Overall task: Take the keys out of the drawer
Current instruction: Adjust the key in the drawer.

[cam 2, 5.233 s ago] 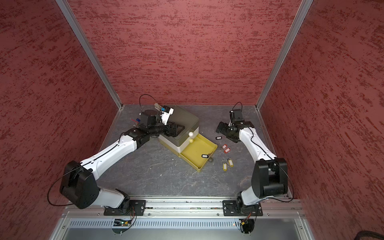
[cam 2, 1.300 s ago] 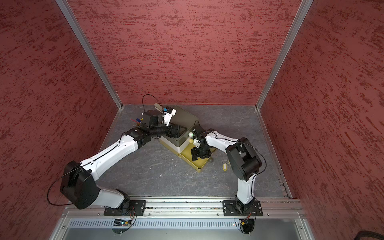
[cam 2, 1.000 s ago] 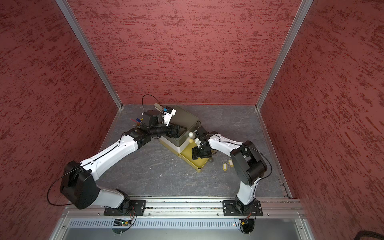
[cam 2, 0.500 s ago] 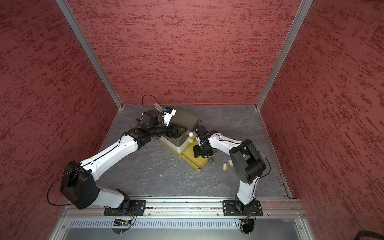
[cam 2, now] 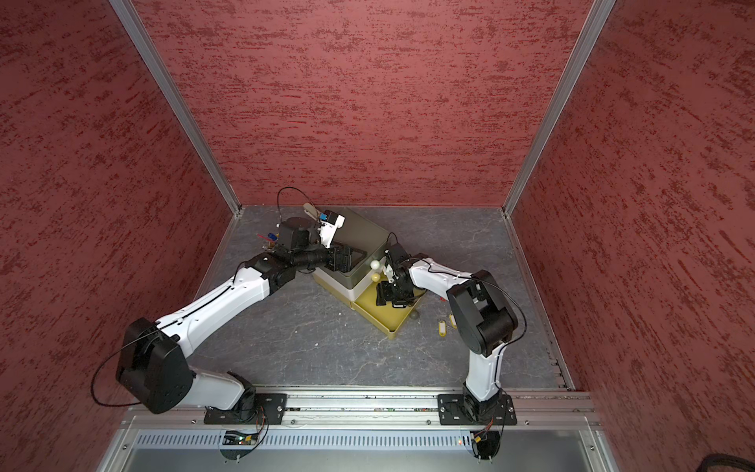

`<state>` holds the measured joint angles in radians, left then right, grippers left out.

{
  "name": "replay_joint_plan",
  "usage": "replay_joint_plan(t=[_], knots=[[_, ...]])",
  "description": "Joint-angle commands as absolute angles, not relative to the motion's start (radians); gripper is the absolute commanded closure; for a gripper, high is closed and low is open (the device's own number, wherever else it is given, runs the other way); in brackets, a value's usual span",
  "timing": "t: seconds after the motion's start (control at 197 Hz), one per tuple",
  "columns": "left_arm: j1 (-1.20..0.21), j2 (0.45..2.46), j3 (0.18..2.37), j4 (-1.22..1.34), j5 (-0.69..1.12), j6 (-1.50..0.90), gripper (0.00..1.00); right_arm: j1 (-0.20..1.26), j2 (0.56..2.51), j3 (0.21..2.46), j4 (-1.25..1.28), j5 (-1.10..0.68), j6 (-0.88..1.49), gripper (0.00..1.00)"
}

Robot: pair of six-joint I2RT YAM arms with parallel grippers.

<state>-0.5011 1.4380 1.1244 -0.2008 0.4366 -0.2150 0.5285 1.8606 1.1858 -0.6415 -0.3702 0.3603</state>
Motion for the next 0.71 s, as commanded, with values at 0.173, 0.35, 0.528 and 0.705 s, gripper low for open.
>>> replay_joint_plan(t=[0.173,0.35,0.528,0.705], knots=[[-0.485,1.468,1.050,-0.473,0.393,-0.263,0.00,0.534,1.927,1.088,-0.483,-0.517,0.416,0.32],[-0.497,1.476,1.061,-0.469,0.390,-0.268,0.00,0.533,1.862,1.071,-0.514,-0.461,0.379,0.30],[-0.508,1.507,1.088,-0.466,0.391,-0.262,0.00,0.532,1.787,1.067,-0.510,-0.435,0.362,0.29],[-0.515,1.530,1.110,-0.471,0.397,-0.255,0.00,0.532,1.740,1.072,-0.533,-0.397,0.355,0.29]])
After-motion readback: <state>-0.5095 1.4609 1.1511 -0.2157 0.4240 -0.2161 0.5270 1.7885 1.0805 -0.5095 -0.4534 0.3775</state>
